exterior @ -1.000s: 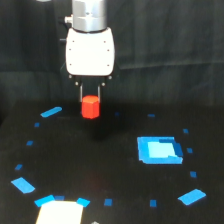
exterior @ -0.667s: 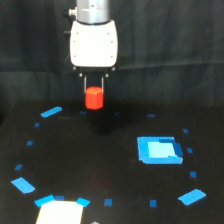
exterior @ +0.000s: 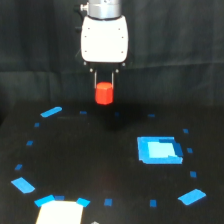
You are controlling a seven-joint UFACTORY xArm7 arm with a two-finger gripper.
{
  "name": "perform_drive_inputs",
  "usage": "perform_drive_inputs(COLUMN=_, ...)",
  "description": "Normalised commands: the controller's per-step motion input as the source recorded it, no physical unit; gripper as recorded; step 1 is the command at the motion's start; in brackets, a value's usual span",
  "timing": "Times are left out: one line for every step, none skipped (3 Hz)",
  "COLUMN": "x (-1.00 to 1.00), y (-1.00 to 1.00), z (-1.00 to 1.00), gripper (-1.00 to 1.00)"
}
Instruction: Pick up the red object from the table
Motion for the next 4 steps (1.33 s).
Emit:
perform_drive_inputs(x=-0.55, y=-1.00, z=-0.30, gripper=-1.00)
perform_drive_inputs(x=-0.05, y=1.00, z=1.00, gripper=-1.00)
perform_drive_inputs(x=-0.04, y=0.97, z=1.00, gripper=-1.00)
perform_drive_inputs(x=0.61, y=-0.63, z=-0.60, gripper=-0.17)
